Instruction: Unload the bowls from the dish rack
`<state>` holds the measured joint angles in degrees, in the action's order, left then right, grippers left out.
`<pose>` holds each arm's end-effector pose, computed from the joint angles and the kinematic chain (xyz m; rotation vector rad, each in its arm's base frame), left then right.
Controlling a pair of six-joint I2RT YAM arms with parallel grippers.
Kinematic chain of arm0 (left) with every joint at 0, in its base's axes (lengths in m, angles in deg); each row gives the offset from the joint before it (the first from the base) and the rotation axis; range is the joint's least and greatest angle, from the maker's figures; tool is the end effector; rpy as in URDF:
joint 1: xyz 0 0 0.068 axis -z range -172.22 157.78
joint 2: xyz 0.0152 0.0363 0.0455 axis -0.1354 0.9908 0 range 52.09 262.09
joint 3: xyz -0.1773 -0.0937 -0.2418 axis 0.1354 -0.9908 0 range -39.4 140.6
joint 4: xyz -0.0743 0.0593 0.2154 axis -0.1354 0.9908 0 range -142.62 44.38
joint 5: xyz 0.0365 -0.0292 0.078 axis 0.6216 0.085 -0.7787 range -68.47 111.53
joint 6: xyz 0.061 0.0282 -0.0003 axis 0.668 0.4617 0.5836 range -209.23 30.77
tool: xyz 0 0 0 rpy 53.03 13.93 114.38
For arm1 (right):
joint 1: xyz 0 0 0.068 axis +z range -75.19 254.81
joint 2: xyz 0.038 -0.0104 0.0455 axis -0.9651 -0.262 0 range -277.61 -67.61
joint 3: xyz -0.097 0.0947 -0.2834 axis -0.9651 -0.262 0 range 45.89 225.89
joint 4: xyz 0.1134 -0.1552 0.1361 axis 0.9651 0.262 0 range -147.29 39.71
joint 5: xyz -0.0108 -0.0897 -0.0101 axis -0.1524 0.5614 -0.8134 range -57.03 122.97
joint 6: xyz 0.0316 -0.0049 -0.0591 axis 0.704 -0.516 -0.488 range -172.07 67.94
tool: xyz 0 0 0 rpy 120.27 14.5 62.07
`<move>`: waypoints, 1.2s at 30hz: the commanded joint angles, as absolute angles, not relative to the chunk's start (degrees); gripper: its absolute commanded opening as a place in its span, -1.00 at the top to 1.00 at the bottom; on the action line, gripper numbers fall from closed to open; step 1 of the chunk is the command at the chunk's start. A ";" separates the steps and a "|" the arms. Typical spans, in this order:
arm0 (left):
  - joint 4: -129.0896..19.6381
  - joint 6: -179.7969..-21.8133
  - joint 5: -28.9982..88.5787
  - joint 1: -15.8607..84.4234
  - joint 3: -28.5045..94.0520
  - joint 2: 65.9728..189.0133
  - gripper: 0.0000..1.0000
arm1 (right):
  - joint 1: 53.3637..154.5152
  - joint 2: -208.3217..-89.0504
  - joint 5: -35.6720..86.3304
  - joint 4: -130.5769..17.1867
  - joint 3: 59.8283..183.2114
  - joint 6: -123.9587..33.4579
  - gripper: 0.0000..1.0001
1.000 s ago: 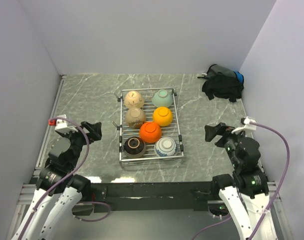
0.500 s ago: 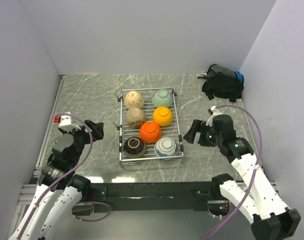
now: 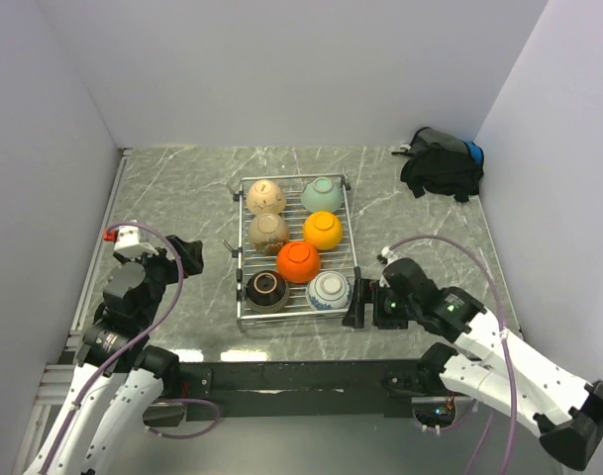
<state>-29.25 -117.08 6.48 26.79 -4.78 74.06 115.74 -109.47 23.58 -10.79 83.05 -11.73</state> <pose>0.0593 -0.0057 0.3108 -0.3270 1.7353 -0.3653 0.0641 0.0673 0.2612 -0.0895 2.6260 0.7660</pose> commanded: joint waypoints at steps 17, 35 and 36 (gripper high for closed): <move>-30.65 -116.12 7.55 25.45 -3.19 73.18 -0.99 | 127.36 -144.39 35.61 -31.80 98.69 -18.39 -0.99; -31.62 -115.86 11.33 25.36 -2.40 78.97 -0.99 | 132.12 -162.28 30.24 -34.71 123.67 -26.92 -0.99; -31.53 -115.77 12.20 25.36 -1.87 81.07 -0.99 | 132.12 -161.31 31.46 -33.57 122.71 -27.28 -0.99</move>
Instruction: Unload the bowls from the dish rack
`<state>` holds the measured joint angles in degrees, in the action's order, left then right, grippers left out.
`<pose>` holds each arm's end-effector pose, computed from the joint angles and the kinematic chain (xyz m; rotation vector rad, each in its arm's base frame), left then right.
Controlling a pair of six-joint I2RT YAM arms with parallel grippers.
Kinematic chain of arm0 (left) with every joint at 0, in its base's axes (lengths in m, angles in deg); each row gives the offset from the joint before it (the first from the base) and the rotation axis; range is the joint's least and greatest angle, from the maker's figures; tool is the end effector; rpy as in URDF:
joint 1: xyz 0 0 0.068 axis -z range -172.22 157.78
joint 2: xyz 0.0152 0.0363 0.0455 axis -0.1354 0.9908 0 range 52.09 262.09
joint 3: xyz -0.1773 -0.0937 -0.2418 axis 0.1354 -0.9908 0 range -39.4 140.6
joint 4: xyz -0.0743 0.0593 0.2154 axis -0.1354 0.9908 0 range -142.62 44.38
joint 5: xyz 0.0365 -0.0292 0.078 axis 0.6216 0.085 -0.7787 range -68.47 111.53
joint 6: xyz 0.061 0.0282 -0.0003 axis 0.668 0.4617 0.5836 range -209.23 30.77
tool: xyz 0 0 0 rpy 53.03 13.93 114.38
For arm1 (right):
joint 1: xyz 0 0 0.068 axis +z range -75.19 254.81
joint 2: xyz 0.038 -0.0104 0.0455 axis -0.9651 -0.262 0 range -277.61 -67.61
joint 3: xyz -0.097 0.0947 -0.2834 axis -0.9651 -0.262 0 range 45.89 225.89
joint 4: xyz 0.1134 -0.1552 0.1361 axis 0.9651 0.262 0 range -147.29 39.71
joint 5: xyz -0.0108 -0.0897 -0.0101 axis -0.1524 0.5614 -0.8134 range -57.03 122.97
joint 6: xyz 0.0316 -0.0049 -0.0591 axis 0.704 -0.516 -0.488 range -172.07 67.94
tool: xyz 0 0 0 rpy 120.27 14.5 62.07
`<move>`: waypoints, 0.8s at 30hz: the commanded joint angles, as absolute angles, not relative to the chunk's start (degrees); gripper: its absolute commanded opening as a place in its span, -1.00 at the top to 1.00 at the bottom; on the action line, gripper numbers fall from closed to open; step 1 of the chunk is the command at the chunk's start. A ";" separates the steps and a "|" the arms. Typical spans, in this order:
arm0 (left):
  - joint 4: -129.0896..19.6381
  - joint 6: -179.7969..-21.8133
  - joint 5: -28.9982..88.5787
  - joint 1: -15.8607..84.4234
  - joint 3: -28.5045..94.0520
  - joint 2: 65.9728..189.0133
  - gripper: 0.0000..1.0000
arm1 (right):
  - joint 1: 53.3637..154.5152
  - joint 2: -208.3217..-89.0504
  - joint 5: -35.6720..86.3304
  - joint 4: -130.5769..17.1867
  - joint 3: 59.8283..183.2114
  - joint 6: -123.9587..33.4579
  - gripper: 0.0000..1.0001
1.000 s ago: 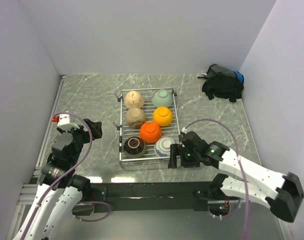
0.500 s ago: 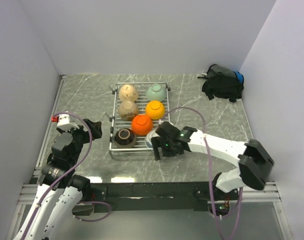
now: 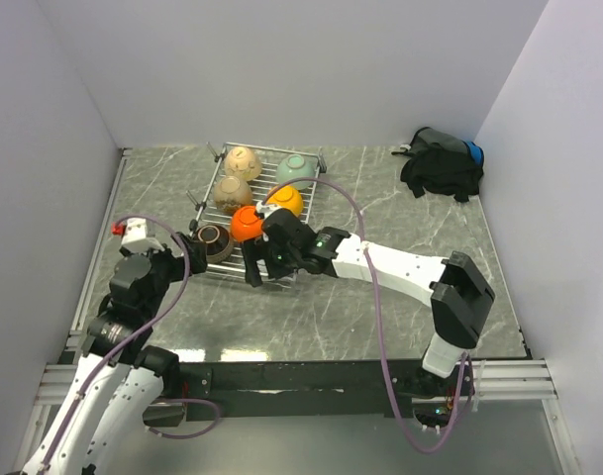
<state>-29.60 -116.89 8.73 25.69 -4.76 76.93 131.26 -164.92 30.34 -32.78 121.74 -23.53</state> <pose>0.0688 -0.0097 0.3094 -0.3132 1.7837 -0.3667 0.2033 0.3112 0.3022 -0.6274 2.4283 0.7274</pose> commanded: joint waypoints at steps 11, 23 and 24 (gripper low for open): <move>-26.52 -116.03 14.51 29.30 15.86 107.61 -0.99 | 121.76 -139.18 40.62 -30.66 105.84 -29.74 -0.99; -7.55 -117.96 -7.99 50.30 41.69 139.87 -0.99 | 105.75 -123.95 35.34 -35.58 87.21 -26.58 -0.99; -6.06 -118.40 -10.26 51.19 43.38 143.72 -0.99 | 105.75 -123.51 35.26 -35.84 86.59 -26.49 -0.99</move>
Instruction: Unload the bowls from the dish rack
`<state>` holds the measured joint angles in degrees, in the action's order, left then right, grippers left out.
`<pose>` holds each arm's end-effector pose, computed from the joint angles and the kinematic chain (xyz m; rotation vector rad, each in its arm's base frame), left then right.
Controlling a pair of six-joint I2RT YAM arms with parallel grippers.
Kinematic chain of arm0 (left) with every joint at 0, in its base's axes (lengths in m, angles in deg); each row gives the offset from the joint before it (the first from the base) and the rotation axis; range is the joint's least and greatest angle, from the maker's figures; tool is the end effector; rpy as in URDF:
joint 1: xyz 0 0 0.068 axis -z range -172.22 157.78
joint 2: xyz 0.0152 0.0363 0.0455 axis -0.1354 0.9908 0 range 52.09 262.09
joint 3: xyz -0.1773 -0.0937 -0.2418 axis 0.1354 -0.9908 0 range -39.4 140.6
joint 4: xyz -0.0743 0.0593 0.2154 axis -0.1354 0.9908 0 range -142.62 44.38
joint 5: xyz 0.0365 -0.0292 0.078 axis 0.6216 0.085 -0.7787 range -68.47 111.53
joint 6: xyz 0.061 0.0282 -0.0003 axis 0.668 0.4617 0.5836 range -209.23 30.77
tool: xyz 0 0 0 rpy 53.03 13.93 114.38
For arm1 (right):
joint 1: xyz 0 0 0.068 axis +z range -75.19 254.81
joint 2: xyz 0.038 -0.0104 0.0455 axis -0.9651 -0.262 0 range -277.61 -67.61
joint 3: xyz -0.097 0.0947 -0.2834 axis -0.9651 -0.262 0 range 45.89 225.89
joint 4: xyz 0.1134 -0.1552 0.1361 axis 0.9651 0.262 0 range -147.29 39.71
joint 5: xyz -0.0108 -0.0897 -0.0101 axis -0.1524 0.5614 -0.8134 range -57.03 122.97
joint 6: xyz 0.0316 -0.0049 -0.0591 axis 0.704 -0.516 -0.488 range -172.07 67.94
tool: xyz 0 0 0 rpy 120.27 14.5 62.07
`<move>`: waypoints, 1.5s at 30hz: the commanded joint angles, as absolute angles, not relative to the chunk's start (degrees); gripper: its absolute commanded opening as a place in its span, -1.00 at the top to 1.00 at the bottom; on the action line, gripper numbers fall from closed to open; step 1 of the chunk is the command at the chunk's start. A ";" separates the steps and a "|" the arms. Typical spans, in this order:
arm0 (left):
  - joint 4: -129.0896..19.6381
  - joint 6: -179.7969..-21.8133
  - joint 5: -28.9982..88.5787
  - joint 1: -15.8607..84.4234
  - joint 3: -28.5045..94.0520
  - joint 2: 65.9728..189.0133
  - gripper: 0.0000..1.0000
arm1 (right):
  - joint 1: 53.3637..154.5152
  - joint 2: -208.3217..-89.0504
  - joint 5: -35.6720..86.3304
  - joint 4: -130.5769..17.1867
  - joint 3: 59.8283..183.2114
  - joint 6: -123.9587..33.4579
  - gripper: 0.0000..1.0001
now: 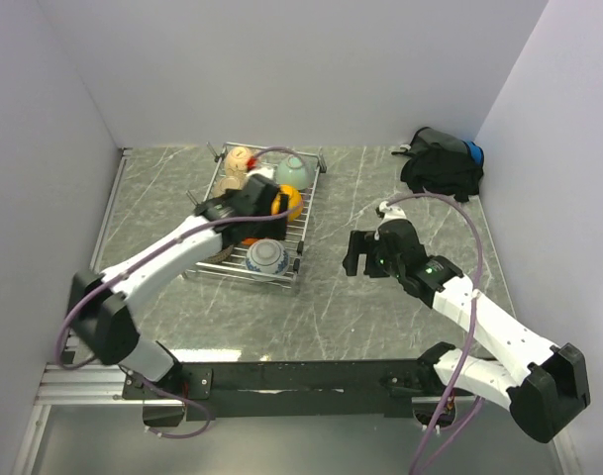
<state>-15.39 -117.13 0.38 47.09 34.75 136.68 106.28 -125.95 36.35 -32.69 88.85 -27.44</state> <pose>0.2435 -0.1744 0.3466 0.0639 2.3349 -0.1367 0.1569 0.0924 0.2928 -0.1059 2.3048 0.4460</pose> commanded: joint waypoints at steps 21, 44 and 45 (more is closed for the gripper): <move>3.28 -117.44 -28.74 54.45 67.82 169.06 -0.99 | 105.66 -120.52 33.67 -37.07 81.48 -25.96 -0.99; 0.46 -113.92 -25.23 51.20 68.18 176.80 -0.99 | 105.66 -122.36 33.15 -39.80 79.28 -26.40 -0.99; 0.99 -114.10 -25.92 51.11 68.36 177.24 -0.99 | 105.66 -122.62 33.23 -39.80 79.28 -26.49 -0.99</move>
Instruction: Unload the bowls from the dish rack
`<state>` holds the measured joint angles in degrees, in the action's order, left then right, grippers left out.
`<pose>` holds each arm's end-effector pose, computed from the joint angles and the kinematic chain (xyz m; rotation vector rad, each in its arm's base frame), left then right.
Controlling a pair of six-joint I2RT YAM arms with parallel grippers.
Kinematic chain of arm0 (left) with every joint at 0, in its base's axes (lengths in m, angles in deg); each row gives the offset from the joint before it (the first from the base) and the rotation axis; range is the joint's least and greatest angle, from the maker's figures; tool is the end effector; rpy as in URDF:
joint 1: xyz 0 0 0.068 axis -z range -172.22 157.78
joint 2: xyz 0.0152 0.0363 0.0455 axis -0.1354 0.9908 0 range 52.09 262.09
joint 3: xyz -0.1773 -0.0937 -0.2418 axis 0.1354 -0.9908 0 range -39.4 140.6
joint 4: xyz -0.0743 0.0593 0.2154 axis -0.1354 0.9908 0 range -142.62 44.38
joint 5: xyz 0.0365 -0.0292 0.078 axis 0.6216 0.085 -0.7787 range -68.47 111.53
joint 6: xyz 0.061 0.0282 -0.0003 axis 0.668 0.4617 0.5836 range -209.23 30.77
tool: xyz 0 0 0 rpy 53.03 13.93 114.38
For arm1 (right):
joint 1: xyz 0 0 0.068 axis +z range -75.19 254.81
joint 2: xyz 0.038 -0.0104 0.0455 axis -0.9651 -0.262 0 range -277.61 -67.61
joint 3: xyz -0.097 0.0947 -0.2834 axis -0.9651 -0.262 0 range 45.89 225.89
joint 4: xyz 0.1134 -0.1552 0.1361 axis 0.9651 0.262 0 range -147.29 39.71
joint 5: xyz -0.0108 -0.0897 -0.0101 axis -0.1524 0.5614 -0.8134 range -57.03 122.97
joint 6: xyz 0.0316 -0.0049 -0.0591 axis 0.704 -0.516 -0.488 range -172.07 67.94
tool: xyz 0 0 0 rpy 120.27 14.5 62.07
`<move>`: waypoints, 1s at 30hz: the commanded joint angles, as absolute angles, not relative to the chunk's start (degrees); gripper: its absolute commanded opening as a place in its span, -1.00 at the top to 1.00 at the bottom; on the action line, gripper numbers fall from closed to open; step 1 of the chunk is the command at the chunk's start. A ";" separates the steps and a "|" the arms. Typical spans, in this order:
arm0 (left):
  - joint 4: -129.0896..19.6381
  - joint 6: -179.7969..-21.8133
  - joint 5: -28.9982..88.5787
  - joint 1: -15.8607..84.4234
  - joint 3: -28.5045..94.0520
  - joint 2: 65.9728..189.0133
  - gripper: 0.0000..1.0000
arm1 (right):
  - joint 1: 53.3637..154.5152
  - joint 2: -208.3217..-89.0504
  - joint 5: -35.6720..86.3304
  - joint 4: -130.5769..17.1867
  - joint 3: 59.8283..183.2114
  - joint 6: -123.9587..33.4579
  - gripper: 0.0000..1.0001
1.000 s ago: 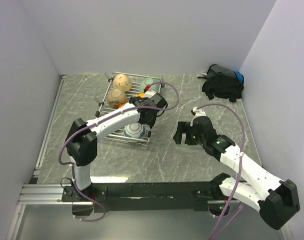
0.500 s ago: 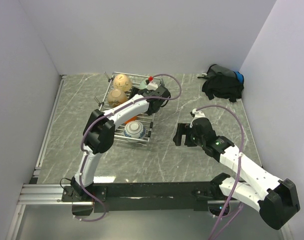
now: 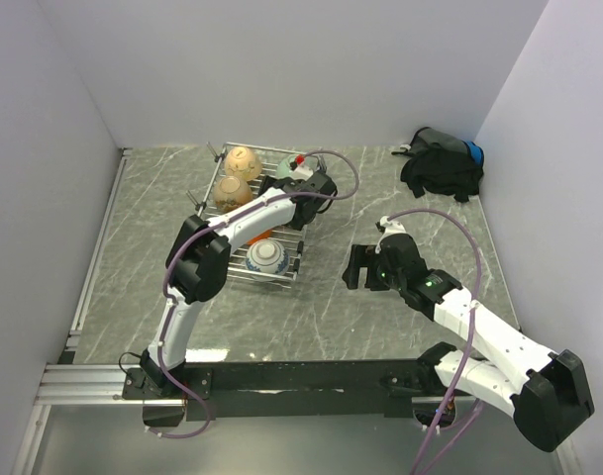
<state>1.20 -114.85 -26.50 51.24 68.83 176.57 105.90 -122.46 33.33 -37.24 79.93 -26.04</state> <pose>0.3585 -0.2848 0.2597 0.1804 2.3221 0.6212 0.1409 0.0846 0.2596 -0.0998 2.3349 0.5043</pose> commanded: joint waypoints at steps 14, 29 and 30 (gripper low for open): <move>4.59 -111.73 -30.50 50.85 69.15 181.90 -0.99 | 105.66 -123.59 31.30 -41.12 78.23 -27.19 -0.99; 6.18 -111.73 -33.49 50.85 68.97 179.62 -0.80 | 105.66 -123.15 31.39 -40.94 77.97 -27.02 -0.99; 6.00 -111.55 -33.66 50.85 68.80 179.18 -0.70 | 105.58 -123.15 31.39 -40.94 77.97 -26.93 -0.99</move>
